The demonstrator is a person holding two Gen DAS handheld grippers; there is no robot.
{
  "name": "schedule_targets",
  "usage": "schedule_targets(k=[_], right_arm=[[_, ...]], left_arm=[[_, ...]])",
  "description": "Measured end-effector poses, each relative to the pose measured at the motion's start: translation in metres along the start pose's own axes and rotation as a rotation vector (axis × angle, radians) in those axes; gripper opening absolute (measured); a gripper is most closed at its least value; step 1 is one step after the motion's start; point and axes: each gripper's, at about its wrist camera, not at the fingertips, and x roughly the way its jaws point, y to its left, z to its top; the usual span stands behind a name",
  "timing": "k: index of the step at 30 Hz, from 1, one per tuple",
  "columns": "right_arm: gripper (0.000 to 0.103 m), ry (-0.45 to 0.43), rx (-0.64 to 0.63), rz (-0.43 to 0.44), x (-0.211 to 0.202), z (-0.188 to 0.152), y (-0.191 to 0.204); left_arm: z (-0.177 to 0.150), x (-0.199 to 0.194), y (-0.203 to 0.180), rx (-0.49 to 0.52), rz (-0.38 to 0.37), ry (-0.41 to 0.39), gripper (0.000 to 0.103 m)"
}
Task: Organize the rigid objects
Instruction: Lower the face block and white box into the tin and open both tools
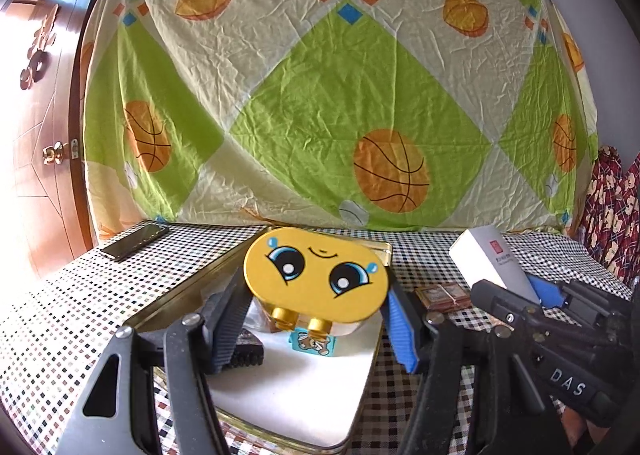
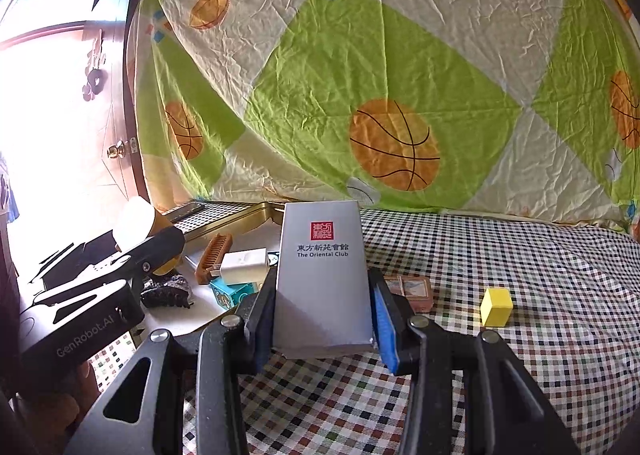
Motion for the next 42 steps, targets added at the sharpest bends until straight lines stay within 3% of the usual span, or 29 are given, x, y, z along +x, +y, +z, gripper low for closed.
schedule_targets(k=[21,40,42], right_arm=[[0.045,0.101,-0.086,0.083,0.058,0.03,0.047],[0.045,0.271,-0.142,0.201,0.109,0.018,0.096],[0.049,0.277,-0.143,0.222,0.109,0.016,0.098]], left_arm=[[0.02,0.036,0.076,-0.017,0.105,0.109,0.063],[0.017,0.083,0.093,0.047,0.167,0.247,0.063],[0.016,0.085,0.093,0.046,0.17,0.258,0.065]])
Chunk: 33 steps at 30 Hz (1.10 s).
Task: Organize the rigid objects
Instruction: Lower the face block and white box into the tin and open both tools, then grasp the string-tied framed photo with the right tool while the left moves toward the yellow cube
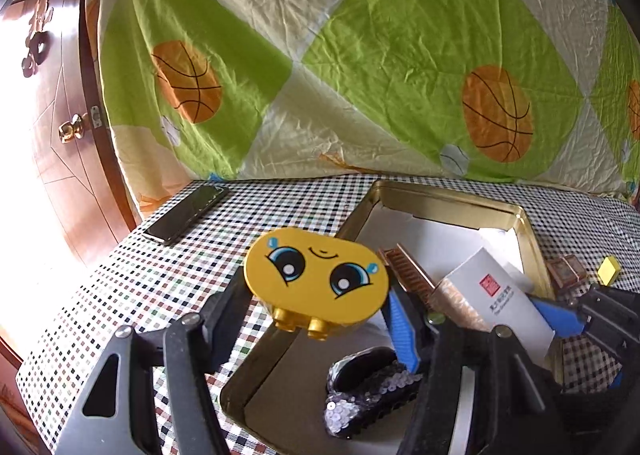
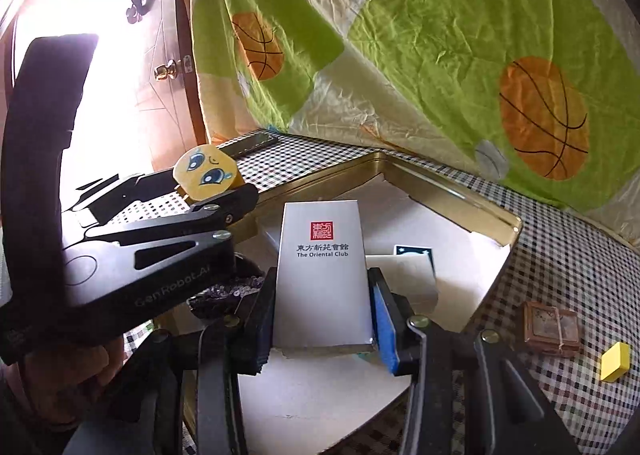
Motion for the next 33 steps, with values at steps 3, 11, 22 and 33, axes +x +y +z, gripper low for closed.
schedule_targets(k=[3,11,22,33], right_arm=[[0.073,-0.016,-0.016,-0.019,-0.005,-0.002,0.003],[0.073,-0.051,0.039,-0.096,-0.035,-0.011,-0.03],[0.082,0.051,0.265,-0.314,-0.038,-0.024,-0.134],[0.086,0.238,0.364,-0.334,0.016,-0.032,-0.178]], left_arm=[[-0.002,-0.006,0.001,-0.01,0.002,-0.014,0.084],[0.005,-0.024,-0.009,-0.028,-0.023,-0.052,0.103],[0.024,-0.027,-0.078,-0.021,-0.116,0.01,0.103],[0.041,-0.007,-0.107,-0.041,-0.095,0.083,0.103]])
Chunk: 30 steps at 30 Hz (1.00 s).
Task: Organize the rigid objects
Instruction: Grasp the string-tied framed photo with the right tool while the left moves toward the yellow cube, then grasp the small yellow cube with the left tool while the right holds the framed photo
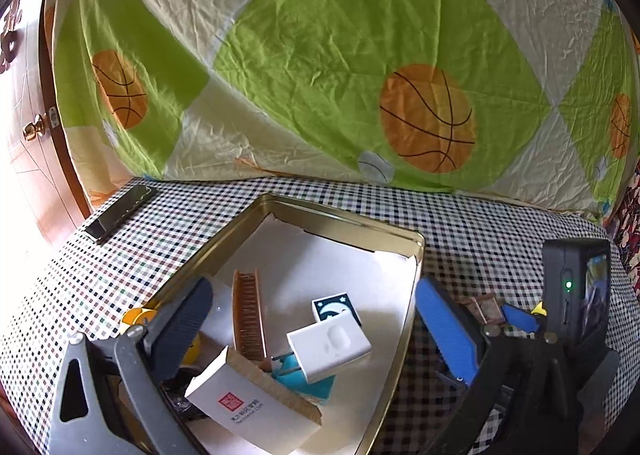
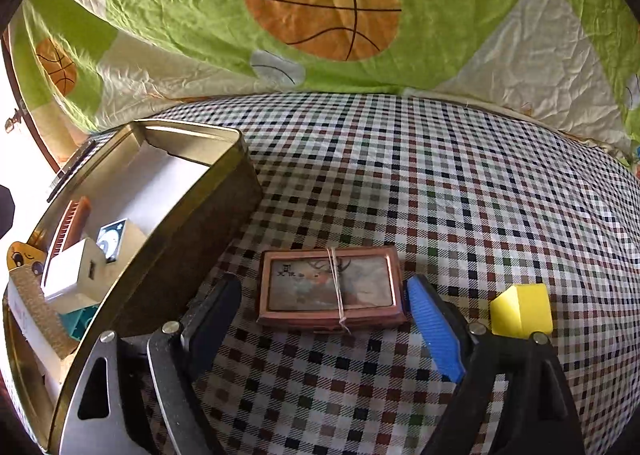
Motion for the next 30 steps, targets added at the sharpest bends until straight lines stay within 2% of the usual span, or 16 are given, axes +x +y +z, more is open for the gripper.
schedule_targets(k=[4,6,9,11,14,17,19,25,30], right_arm=[[0.087,0.005,-0.017,-0.02,0.005,0.005,0.001],[0.078,0.003,-0.031,-0.047,0.003,0.005,0.002],[0.078,-0.009,-0.013,0.005,-0.002,0.002,-0.003],[0.078,-0.05,-0.001,0.017,-0.015,0.0,-0.009],[0.078,-0.157,0.017,0.002,-0.048,0.001,-0.018],[0.078,-0.252,0.024,-0.071,-0.078,-0.005,-0.034],[0.078,-0.277,0.043,-0.141,-0.088,-0.009,-0.053],[0.078,-0.256,0.155,-0.315,-0.092,-0.021,-0.124],[0.078,-0.234,0.266,-0.373,-0.096,-0.029,-0.167]], left_arm=[[0.001,0.008,0.0,-0.015,0.002,0.025,0.103],[0.003,0.009,-0.001,-0.024,0.006,0.025,0.103],[0.006,0.011,-0.005,-0.02,0.009,0.023,0.103],[0.007,0.012,-0.009,-0.015,0.008,0.023,0.103],[0.008,0.009,-0.022,0.001,0.003,0.007,0.103],[0.009,0.006,-0.04,0.019,-0.016,-0.005,0.103],[0.008,0.006,-0.056,0.031,-0.033,-0.01,0.103],[-0.003,0.019,-0.122,0.116,-0.117,0.043,0.103],[-0.019,0.033,-0.169,0.178,-0.175,0.08,0.103]])
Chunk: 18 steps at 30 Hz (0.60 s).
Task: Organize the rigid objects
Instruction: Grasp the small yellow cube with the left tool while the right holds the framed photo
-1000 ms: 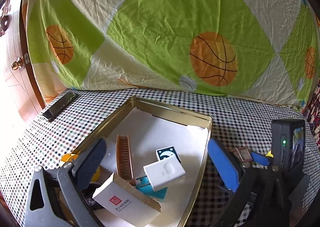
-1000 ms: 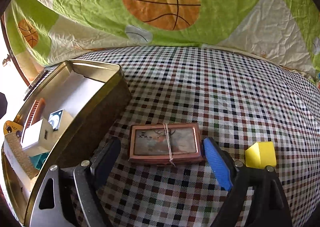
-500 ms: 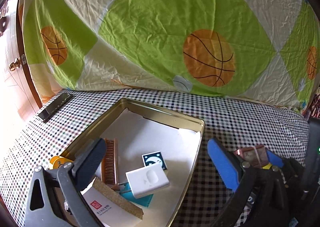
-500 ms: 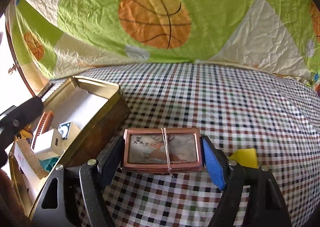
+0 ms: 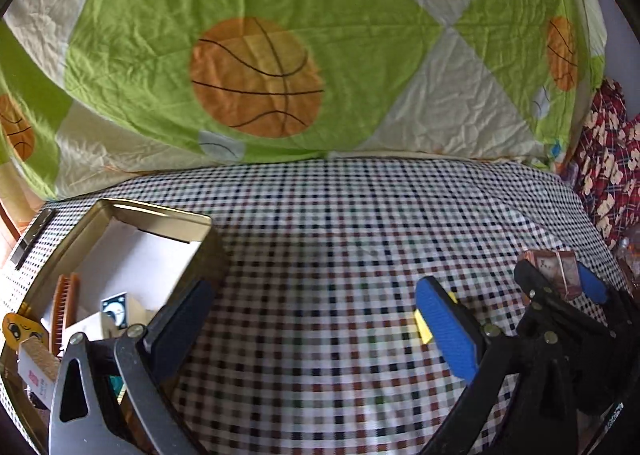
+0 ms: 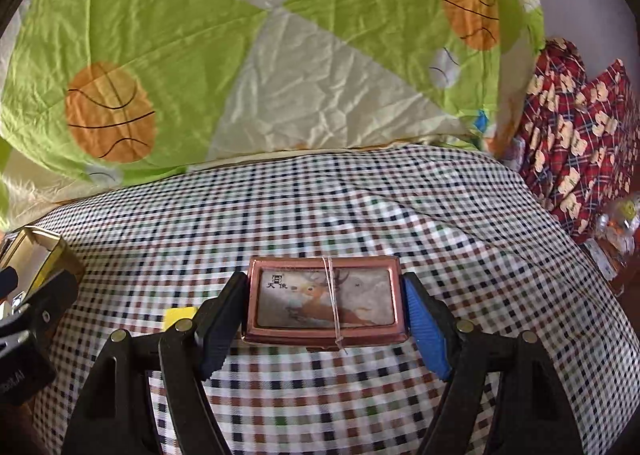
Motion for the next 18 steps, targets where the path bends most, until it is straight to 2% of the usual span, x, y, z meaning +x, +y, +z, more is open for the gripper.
schedule_targets(k=[7,14,18], right_arm=[[0.078,-0.027,0.109,-0.062,-0.001,0.002,-0.035],[0.078,-0.008,0.075,-0.054,0.006,-0.002,-0.025],[0.078,0.002,0.087,-0.056,0.007,-0.003,-0.025]], left_arm=[[-0.011,0.024,-0.04,0.104,-0.01,0.025,0.103],[-0.013,0.044,-0.057,0.174,-0.047,0.05,0.102],[-0.013,0.05,-0.059,0.172,-0.093,0.084,0.091]])
